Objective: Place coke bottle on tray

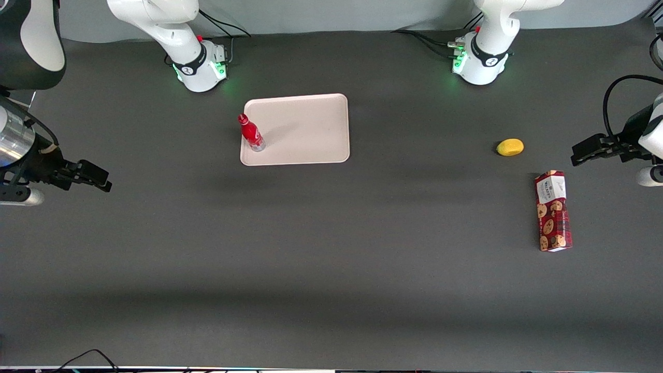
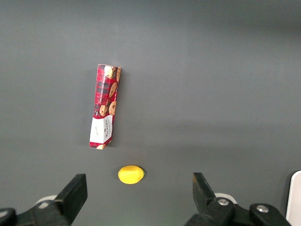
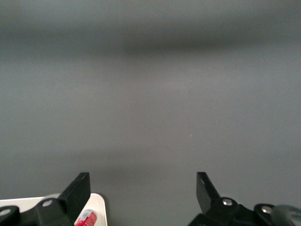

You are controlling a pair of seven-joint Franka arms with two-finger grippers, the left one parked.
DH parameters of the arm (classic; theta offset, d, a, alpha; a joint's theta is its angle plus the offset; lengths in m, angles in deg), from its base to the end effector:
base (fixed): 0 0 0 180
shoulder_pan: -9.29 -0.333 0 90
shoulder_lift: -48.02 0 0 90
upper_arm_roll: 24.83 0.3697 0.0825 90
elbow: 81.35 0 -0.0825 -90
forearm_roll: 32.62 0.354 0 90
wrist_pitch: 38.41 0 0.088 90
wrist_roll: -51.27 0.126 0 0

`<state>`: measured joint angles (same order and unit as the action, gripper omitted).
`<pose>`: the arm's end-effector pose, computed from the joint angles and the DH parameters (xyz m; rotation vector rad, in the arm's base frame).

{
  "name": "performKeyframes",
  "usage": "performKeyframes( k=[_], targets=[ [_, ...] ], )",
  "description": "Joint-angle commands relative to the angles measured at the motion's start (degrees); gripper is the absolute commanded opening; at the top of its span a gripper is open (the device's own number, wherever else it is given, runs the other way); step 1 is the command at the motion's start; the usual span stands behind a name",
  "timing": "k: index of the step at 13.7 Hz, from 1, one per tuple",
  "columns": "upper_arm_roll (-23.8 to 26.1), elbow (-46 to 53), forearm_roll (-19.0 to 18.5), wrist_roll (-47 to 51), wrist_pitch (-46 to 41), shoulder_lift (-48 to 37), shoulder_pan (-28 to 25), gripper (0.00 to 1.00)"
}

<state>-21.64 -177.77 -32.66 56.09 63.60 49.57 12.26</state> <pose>0.5511 0.0016 0.6135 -3.1332 0.1258 -0.1105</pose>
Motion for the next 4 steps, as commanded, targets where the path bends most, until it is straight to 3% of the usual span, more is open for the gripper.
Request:
performKeyframes(
  k=[1,4],
  targets=[
    [-0.2,-3.7,-0.2,-2.1,-1.7,-4.6,0.4,1.00],
    [-0.2,-3.8,-0.1,-2.1,-2.9,-5.6,0.4,1.00]
  ],
)
